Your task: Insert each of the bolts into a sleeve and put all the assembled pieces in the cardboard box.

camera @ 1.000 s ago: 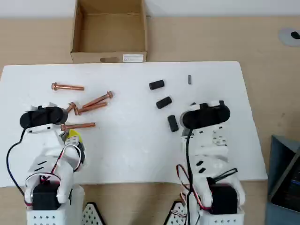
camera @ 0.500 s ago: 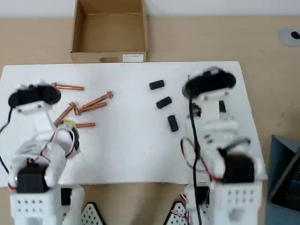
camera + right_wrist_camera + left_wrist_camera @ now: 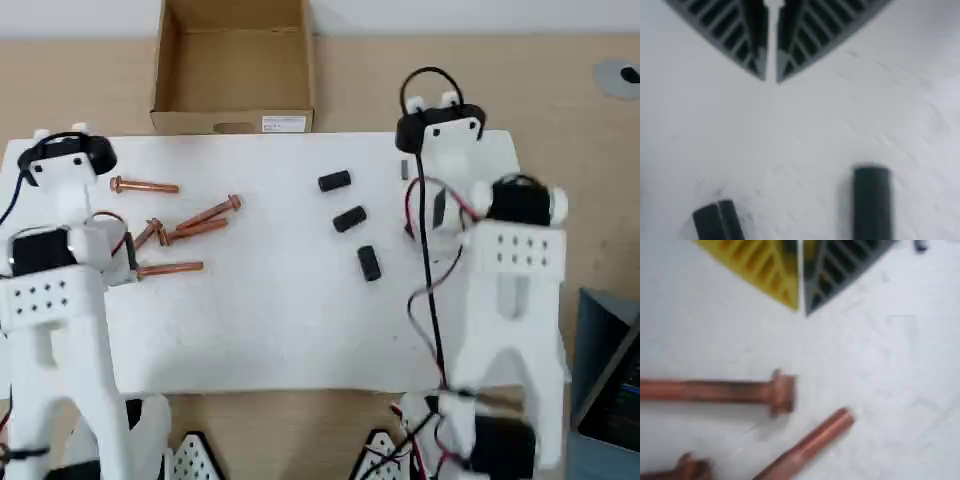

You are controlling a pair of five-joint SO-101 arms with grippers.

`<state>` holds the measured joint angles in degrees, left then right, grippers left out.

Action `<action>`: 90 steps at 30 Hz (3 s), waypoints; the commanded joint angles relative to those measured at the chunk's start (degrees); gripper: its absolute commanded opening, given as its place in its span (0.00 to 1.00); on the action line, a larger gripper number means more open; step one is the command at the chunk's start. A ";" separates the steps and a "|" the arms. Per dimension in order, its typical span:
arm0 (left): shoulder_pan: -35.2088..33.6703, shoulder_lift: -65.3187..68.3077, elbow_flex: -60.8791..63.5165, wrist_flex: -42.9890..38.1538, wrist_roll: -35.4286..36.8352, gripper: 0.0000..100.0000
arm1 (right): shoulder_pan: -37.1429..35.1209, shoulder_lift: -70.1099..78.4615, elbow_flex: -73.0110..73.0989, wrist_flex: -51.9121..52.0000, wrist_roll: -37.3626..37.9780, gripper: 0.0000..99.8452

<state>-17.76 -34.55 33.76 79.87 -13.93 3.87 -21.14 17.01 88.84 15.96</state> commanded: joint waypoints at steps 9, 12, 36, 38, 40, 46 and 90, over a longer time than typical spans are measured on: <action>-1.14 2.77 -4.13 0.97 -2.99 0.06 | 2.15 12.44 -8.04 -2.99 17.67 0.06; -1.32 2.59 -4.40 2.37 -2.99 0.11 | 1.98 14.73 -8.04 -2.99 20.40 0.10; -0.88 3.03 -4.40 2.81 -4.92 0.13 | -4.79 27.12 -12.79 -4.04 24.88 0.19; -1.05 3.03 -4.40 2.90 -4.92 0.13 | -4.79 27.30 -12.53 -5.19 24.18 0.19; -1.14 3.03 -4.40 2.90 -4.92 0.13 | -4.97 27.38 -12.26 -6.07 24.18 0.19; -1.14 3.03 -4.40 2.90 -4.92 0.13 | -4.97 30.20 -12.35 -8.62 24.18 0.19; -1.41 2.51 -8.09 10.99 -4.66 0.12 | -5.05 15.25 -23.78 9.32 12.92 0.01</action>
<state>-18.55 -31.65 30.07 89.36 -18.59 -0.62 2.24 -2.86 93.05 29.93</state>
